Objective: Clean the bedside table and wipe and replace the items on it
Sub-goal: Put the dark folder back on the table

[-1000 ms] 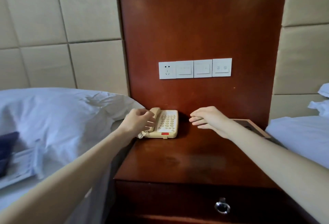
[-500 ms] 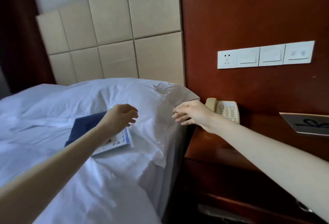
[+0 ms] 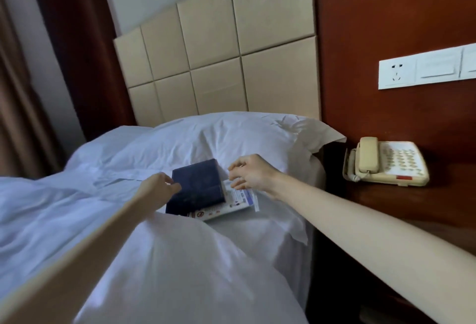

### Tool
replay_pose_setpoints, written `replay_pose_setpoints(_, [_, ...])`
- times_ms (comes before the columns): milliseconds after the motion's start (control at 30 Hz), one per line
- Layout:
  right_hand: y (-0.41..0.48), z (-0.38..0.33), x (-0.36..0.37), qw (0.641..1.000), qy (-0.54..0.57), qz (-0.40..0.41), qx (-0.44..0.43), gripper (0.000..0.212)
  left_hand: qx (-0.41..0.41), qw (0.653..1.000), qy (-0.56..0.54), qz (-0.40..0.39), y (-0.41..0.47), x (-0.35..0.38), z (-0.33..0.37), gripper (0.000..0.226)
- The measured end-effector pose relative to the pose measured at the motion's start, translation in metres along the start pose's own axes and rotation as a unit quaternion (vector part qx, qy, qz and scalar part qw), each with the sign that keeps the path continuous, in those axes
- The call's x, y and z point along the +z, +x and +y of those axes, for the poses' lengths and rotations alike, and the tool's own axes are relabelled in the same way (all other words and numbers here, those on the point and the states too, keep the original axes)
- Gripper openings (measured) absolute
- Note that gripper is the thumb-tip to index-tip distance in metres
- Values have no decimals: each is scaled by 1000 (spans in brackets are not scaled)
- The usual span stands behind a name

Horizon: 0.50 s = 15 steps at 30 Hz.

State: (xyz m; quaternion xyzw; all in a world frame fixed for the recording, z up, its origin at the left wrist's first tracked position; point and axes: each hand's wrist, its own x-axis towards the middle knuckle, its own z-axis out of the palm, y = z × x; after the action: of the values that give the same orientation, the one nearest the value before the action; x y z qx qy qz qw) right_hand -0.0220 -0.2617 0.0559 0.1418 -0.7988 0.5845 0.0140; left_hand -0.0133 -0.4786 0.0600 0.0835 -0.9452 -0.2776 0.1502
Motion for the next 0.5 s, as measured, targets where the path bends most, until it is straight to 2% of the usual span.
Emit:
replay_pose_setpoints(67, [8, 0, 12, 1000, 0, -5, 10, 3, -22, 999, 1, -29, 6, 3, -6, 19])
replay_pose_setpoints(233, [22, 6, 35, 999, -25, -4, 21, 15, -48, 996, -21, -69, 17, 8, -11, 31])
replay_pose_setpoints(367, [30, 7, 43, 999, -20, 21, 13, 15, -50, 996, -39, -55, 26, 11, -11, 29])
replay_pose_setpoints(467, [34, 8, 46, 1000, 10, 20, 21, 11, -54, 994, -94, -17, 31, 13, -16, 14])
replay_pose_setpoints(500, [35, 8, 46, 999, 24, 21, 27, 9, -61, 990, -125, -10, 31, 12, -17, 16])
